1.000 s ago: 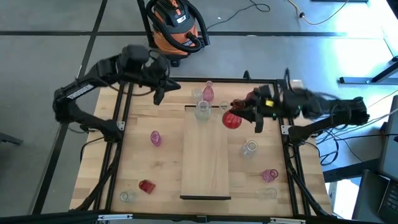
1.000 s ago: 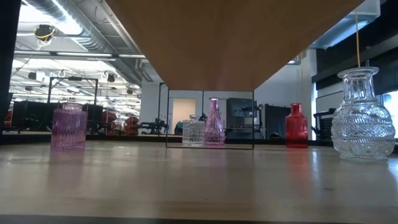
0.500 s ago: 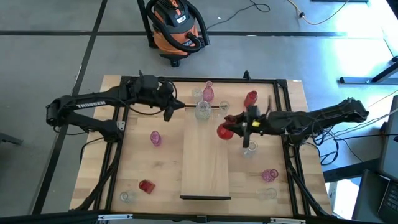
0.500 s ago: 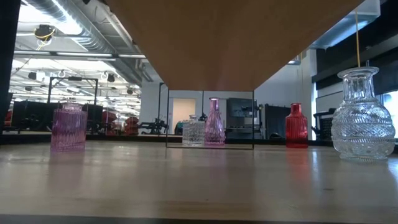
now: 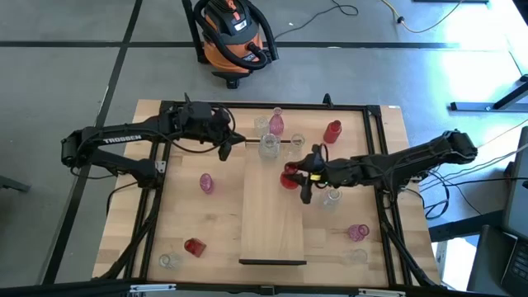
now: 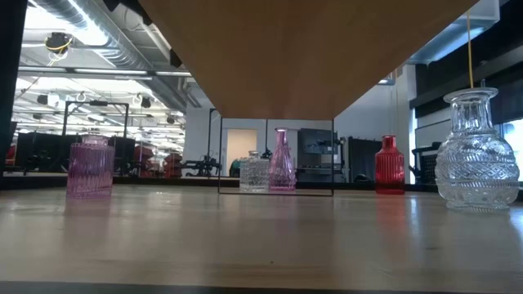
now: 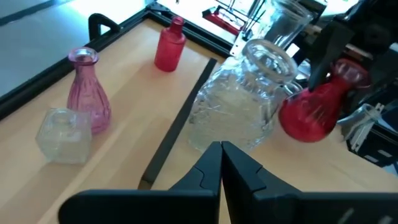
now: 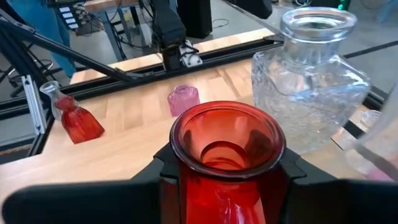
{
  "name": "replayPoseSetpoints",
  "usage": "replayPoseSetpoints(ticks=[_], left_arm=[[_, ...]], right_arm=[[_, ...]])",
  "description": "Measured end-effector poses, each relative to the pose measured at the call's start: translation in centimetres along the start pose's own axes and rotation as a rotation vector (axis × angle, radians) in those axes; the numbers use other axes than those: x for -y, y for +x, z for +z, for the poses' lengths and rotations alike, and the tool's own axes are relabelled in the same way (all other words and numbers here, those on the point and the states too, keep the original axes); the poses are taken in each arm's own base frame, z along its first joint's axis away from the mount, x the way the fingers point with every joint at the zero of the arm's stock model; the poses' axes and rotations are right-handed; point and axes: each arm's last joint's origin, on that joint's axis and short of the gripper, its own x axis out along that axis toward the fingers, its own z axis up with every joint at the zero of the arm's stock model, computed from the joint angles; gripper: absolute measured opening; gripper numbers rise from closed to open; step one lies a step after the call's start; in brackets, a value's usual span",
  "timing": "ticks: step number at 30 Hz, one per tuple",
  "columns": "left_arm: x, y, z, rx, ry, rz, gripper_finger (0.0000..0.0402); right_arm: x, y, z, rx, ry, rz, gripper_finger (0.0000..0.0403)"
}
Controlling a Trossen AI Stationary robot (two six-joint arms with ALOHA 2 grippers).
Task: Sort vases onto shelf
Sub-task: Put the red vase on the shelf
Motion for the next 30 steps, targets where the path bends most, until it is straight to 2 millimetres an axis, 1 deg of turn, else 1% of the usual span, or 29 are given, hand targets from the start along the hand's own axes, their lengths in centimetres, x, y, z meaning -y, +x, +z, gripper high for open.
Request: replayPoseSetpoints(ticks=[8,13,19,22,25,30], left_arm=[[0.0,0.2,0.0,-0.007,-0.001,-0.014,0.0003],[0.0,0.2,0.0,-0.012,0.003,-0.028,0.0003],[0.1,0.2,-0.1,-0.017,0.004,-0.037,0.0003],[0.1,0.2,-0.1,-0.017,0.005,-0.037,0.0003],[0.1,0.2,-0.1,-0.017,0.006,-0.037,0.0003],[0.1,0.2,-0.1,-0.016,0.027,-0.037,0.0003]], right_arm=[[-0.1,1.2,-0.9,-0.026,-0.003,-0.052,0.0108],[-0.2,2.0,-1.4,-0.023,0.05,-0.101,0.0113],[-0.2,2.6,-1.9,-0.029,0.089,-0.137,0.0188],[-0.3,2.7,-2.0,-0.027,0.093,-0.127,0.0206],[-0.4,2.8,-2.0,-0.029,0.088,-0.087,0.0205],[-0.5,2.8,-1.7,-0.006,0.075,-0.07,0.0186]])
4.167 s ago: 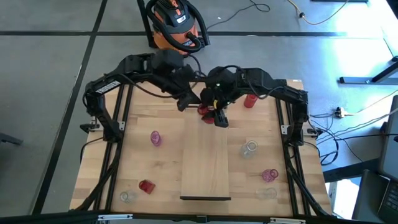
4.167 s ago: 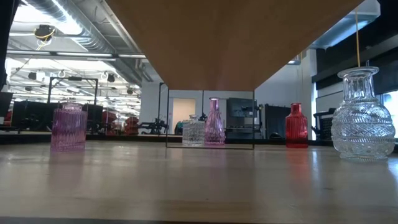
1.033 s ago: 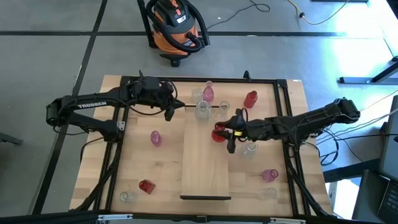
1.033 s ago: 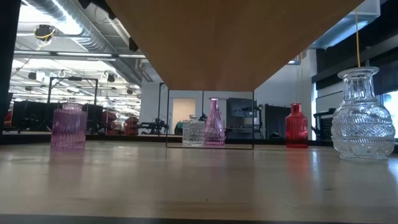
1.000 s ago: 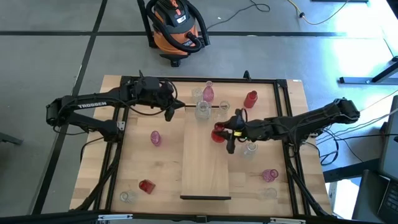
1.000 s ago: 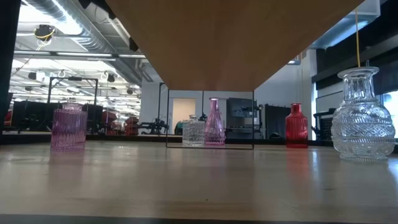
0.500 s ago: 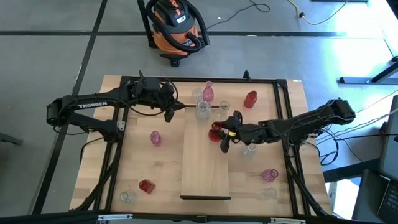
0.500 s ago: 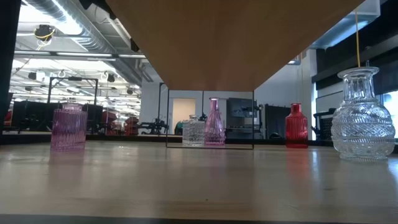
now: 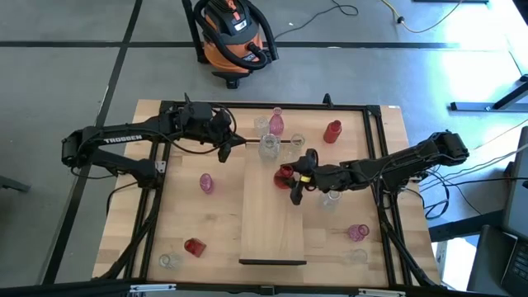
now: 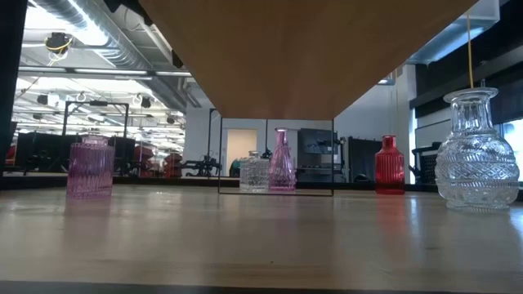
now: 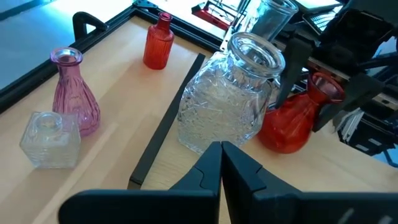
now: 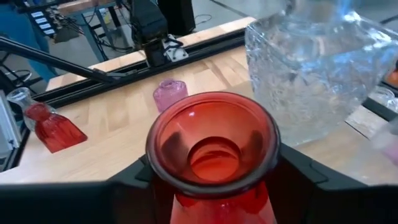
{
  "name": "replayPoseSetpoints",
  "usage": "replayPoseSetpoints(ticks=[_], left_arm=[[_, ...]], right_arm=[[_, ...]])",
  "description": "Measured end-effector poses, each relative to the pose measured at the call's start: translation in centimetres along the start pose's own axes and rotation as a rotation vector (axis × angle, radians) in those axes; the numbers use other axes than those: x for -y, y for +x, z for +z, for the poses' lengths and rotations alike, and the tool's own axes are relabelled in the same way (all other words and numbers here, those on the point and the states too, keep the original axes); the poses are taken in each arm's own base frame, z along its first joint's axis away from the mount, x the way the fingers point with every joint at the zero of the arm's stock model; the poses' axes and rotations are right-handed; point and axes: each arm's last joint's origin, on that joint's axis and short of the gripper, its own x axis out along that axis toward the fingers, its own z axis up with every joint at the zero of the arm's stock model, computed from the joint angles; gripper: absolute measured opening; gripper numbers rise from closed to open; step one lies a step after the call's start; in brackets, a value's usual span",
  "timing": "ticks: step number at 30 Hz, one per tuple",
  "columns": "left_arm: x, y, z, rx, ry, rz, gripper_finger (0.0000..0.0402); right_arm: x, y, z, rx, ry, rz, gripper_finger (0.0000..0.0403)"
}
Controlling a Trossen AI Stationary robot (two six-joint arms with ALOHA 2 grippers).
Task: Sort vases onto shelf
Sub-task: Put the red vase on the shelf
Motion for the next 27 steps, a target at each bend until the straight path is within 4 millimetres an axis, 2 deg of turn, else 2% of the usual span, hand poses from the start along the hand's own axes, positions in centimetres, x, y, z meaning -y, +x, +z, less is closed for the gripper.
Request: replayPoseSetpoints(ticks=[5,12,27], left_arm=[[0.0,0.0,0.0,0.0,0.0,0.0,0.0003],[0.0,0.0,-0.1,-0.007,0.001,0.002,0.0003],[0.0,0.0,-0.2,-0.027,-0.001,-0.018,0.0003]], right_arm=[[-0.4,0.4,0.3,0.051,0.0,0.037,0.0178],[-1.0,2.1,-0.5,0.076,0.015,0.075,0.0177],[0.0,2.8,-0.2,0.072,-0.003,0.069,0.0177]])
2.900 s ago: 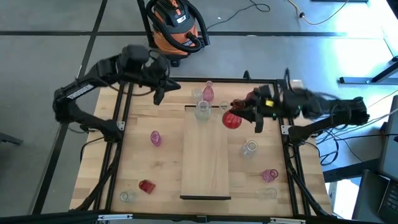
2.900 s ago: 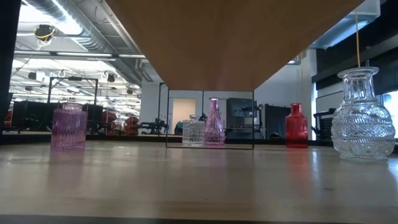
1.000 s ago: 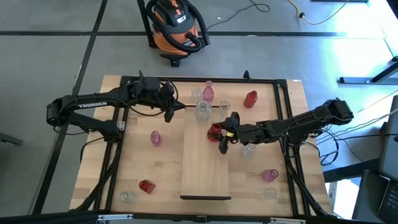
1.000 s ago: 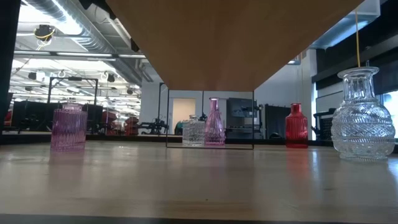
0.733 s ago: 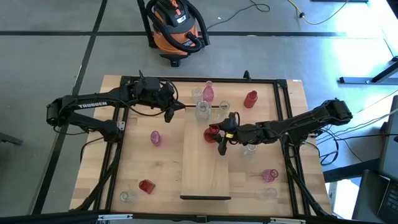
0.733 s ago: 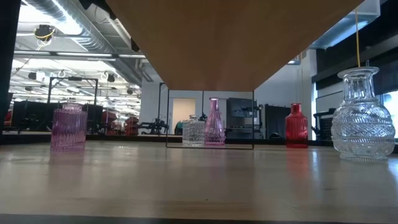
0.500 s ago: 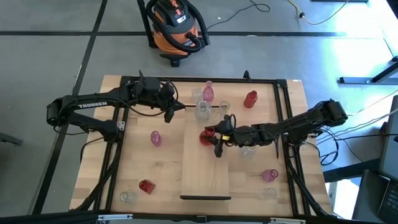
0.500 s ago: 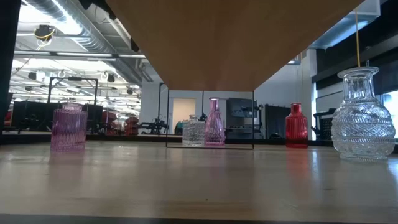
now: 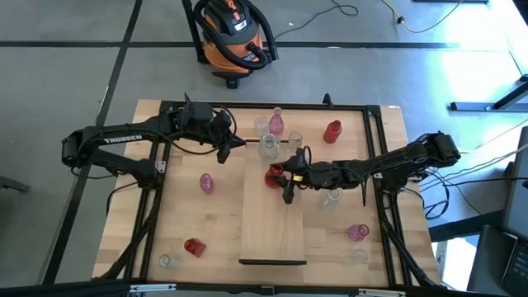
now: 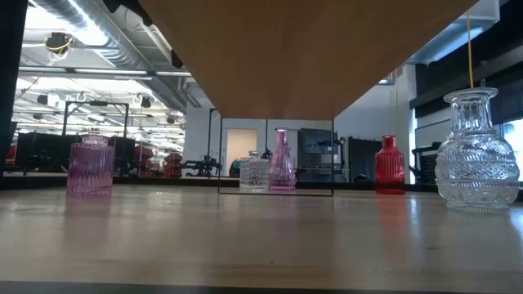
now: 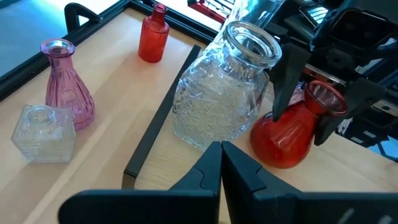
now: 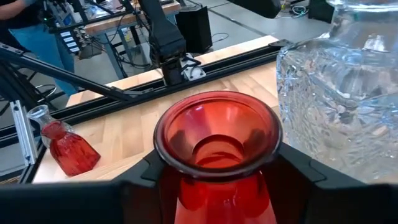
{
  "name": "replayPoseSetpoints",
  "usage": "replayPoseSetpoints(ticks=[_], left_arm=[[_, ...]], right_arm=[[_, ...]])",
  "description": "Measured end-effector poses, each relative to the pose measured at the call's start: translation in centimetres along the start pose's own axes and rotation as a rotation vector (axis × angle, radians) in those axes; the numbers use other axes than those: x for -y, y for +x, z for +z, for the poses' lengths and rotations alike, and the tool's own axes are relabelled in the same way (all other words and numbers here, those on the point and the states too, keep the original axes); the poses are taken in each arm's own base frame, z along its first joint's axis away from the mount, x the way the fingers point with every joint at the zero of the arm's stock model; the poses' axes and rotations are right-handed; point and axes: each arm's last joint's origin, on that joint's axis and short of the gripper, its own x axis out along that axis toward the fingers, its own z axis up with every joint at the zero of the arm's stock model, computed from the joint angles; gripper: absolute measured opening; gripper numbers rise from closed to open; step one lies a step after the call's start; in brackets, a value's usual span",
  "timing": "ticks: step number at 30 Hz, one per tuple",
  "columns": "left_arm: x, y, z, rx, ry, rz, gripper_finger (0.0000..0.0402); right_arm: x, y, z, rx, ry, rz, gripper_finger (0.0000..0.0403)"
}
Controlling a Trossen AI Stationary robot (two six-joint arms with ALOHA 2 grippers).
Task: Sort vases onto shelf
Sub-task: Put the red vase on the shelf
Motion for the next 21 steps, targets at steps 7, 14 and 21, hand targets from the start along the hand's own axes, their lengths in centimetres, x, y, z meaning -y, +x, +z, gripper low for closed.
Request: replayPoseSetpoints(ticks=[7,14,21], left_arm=[[0.0,0.0,0.0,0.0,0.002,-0.001,0.0003],[0.0,0.0,0.0,0.001,0.002,-0.001,0.0003],[0.0,0.0,0.0,0.001,0.005,-0.001,0.0003]], right_arm=[[-0.1,0.0,0.0,0.005,0.003,0.01,0.0181],[-0.1,0.0,0.3,0.033,0.013,0.002,0.0215],[-0.5,0.0,1.3,0.032,-0.006,0.002,0.0229]])
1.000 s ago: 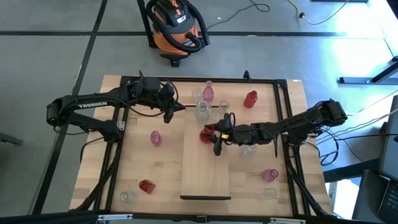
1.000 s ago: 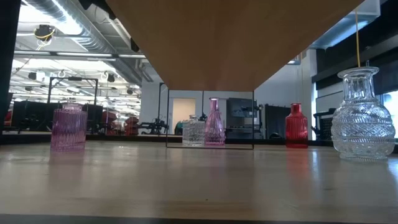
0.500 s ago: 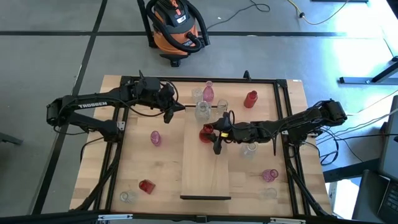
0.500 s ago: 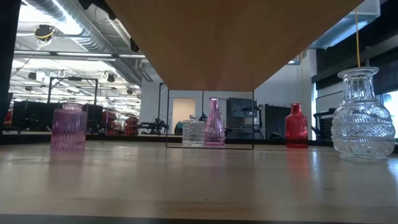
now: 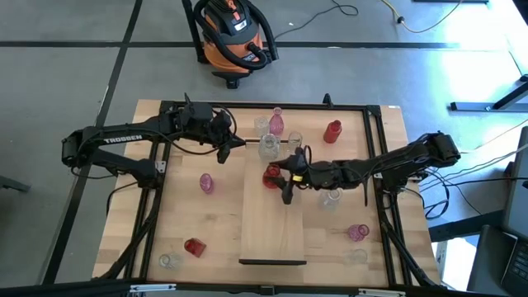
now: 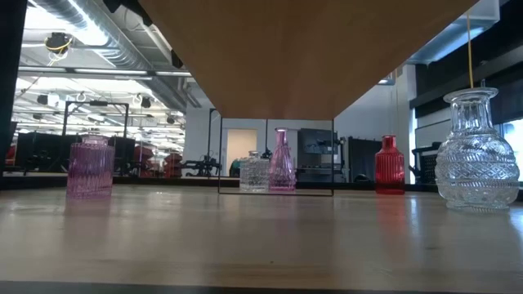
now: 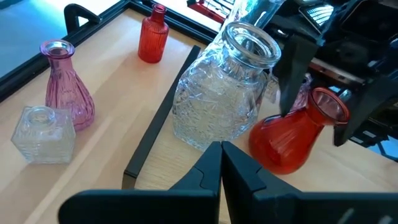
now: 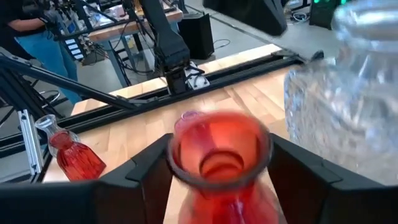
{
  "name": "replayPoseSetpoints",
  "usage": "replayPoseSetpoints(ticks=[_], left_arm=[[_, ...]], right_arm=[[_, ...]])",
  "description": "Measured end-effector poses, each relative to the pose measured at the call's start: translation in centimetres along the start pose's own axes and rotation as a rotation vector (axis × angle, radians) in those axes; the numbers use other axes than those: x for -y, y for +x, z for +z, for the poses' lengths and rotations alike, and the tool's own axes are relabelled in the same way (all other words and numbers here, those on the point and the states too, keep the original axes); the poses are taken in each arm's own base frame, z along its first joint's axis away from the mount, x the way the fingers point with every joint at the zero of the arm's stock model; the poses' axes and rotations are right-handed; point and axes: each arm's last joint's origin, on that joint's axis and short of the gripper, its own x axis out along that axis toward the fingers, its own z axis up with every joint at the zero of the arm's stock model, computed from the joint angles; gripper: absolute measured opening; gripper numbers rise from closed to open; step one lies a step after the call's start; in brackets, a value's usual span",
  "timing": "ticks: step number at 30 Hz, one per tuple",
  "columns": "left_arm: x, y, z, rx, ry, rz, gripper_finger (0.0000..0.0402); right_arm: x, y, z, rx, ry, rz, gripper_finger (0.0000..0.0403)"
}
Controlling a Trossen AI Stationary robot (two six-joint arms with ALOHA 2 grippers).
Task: Sort vases onto shelf
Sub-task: Put the red vase on the shelf, then put the red vase on the shelf aligned with the red vase
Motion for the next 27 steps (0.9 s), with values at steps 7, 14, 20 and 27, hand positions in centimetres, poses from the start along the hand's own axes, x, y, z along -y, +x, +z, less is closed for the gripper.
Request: replayPoseSetpoints(ticks=[7,14,20,27], left_arm=[[0.0,0.0,0.0,0.0,0.014,0.0,0.0003],[0.0,0.9,-0.3,-0.056,-0.026,-0.088,0.0003],[-0.2,3.4,-1.2,-0.134,-0.049,-0.117,0.0001],[-0.6,5.3,-0.8,-0.053,-0.03,-0.055,0.0001]], right_arm=[[-0.4,0.0,1.3,-0.043,-0.051,-0.022,0.0229],[-0.7,-0.1,2.5,-0.044,-0.057,-0.022,0.023],[-1.1,-0.2,3.7,-0.068,-0.09,-0.031,0.023],[-1.9,-0.7,5.4,-0.091,-0.104,-0.029,0.023]])
